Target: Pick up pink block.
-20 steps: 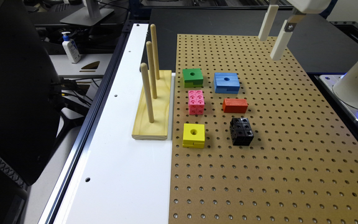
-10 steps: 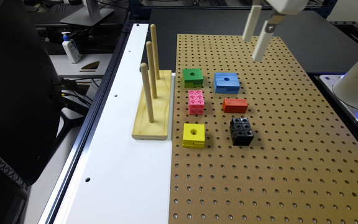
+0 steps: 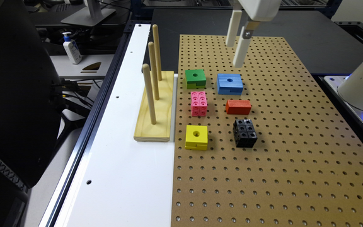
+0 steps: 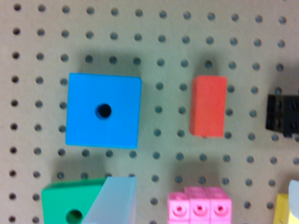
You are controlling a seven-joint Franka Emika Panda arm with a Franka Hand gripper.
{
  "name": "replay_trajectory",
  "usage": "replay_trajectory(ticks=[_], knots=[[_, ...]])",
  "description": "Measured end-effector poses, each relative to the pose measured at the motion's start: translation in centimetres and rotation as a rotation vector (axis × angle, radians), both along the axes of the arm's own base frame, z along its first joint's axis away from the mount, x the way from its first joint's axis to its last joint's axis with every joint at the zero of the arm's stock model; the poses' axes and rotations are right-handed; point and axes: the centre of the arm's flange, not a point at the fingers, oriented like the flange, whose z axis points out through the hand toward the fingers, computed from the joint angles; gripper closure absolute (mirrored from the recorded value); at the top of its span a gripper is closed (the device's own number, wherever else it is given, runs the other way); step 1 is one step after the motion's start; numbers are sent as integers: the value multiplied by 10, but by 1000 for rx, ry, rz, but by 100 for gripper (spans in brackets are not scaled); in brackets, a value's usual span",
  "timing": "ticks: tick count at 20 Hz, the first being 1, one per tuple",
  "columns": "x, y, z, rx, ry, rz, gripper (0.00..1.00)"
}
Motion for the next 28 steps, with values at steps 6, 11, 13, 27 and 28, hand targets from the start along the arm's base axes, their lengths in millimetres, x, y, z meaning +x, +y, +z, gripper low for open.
replay_trajectory(ticks=[6,11,13,27,28], knots=[[31,10,-8,7,7,-2,0],[33,11,-9,8,9,-2,0],[33,10,-9,8,9,-2,0],[36,11,-37,10,33,-4,0],[37,11,-41,11,36,-4,0]])
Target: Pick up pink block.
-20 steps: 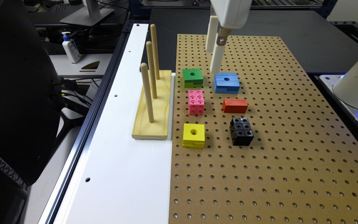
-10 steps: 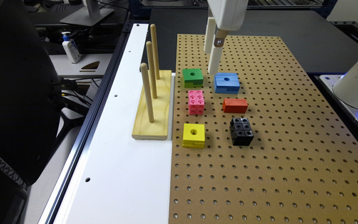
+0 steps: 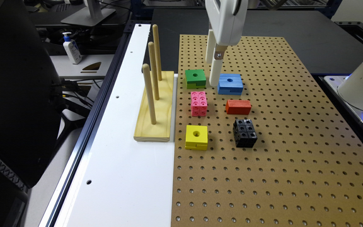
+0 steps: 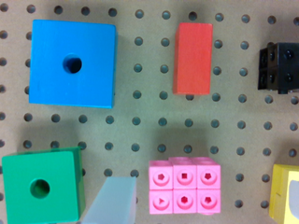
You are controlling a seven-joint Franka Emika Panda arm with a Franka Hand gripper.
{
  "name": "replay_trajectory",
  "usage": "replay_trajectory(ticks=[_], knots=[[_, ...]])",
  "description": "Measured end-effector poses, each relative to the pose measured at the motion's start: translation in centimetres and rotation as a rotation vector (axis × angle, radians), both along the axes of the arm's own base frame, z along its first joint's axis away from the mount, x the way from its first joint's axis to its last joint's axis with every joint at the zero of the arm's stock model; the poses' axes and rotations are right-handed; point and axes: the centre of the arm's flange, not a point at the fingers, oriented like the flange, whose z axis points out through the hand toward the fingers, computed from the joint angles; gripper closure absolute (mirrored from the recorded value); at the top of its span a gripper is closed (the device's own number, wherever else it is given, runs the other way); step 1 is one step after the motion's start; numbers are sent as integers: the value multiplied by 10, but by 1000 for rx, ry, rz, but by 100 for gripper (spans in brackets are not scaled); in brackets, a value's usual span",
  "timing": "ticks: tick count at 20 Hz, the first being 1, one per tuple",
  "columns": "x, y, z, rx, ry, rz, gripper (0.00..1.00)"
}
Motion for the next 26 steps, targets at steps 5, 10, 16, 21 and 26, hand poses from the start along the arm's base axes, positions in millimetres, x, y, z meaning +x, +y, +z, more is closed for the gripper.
replay_trajectory(ticks=[5,10,16,21,26], knots=[[4,0,-34,6,1,-2,0],[5,0,-36,6,-1,-3,0],[7,-3,-35,6,-5,-9,0],[7,-5,-36,6,-3,-13,0],[8,-5,-47,8,-2,-14,0]])
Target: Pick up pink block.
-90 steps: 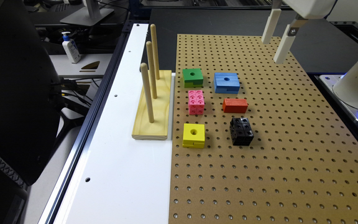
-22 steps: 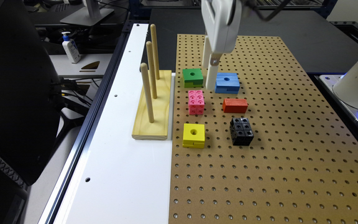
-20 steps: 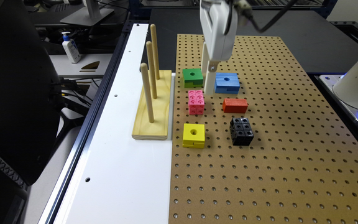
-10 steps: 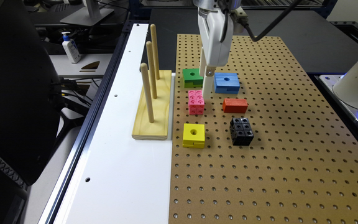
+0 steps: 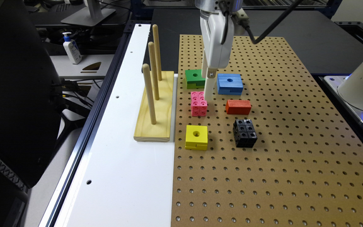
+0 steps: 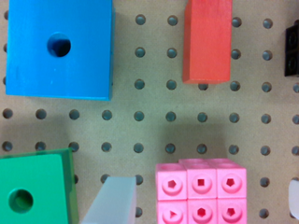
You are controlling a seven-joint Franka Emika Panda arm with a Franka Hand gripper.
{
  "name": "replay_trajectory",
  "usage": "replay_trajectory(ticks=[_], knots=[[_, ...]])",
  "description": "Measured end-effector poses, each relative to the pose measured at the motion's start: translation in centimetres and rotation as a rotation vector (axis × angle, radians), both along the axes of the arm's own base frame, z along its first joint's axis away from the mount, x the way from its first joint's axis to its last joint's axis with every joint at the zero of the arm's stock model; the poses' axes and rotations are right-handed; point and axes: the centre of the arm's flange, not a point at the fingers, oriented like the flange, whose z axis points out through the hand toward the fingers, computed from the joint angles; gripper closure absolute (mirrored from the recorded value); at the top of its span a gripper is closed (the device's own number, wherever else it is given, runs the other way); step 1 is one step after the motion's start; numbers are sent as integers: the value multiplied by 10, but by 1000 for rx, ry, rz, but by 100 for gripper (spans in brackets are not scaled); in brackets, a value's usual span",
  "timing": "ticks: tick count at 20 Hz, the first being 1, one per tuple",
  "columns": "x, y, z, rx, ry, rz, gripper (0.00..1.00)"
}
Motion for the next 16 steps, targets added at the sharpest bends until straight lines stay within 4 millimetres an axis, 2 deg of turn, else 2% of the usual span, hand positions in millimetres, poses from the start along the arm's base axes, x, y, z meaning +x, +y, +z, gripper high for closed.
replay_trajectory(ticks=[5,11,16], knots=[[0,0,-5,1,0,0,0],[3,1,-36,7,-11,-3,0],[14,3,-33,10,-27,-1,0]])
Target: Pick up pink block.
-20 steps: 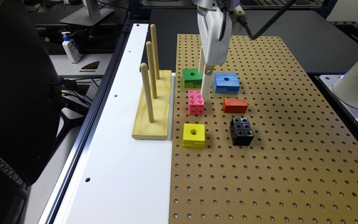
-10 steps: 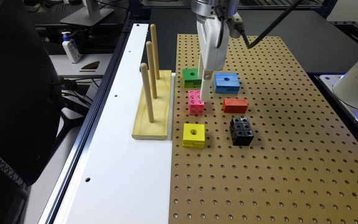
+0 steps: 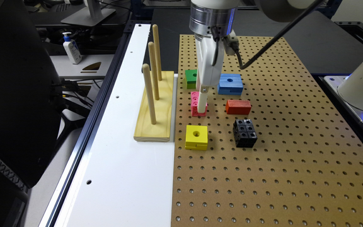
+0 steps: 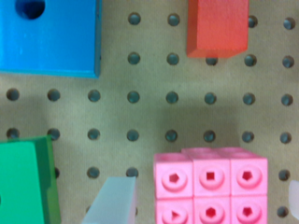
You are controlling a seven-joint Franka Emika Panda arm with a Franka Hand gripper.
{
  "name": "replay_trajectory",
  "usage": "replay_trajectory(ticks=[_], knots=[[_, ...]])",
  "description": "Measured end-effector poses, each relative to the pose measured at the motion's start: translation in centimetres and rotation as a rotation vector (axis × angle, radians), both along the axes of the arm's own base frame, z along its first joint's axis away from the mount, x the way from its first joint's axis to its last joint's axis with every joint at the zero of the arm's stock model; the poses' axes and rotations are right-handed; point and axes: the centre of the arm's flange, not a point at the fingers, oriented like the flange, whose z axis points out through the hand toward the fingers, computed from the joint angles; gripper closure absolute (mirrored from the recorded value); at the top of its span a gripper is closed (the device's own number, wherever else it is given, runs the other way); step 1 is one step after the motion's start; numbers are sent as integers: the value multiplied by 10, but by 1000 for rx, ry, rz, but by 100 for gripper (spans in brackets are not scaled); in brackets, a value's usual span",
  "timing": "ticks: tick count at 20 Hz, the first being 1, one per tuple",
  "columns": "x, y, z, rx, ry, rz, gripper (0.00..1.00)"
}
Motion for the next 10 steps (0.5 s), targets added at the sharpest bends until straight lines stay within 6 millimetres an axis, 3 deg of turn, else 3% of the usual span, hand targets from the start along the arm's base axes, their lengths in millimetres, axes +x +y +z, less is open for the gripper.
replay_trajectory(ticks=[7,10], knots=[[5,1,-1,2,-4,1,0],[3,1,-15,3,8,1,0]])
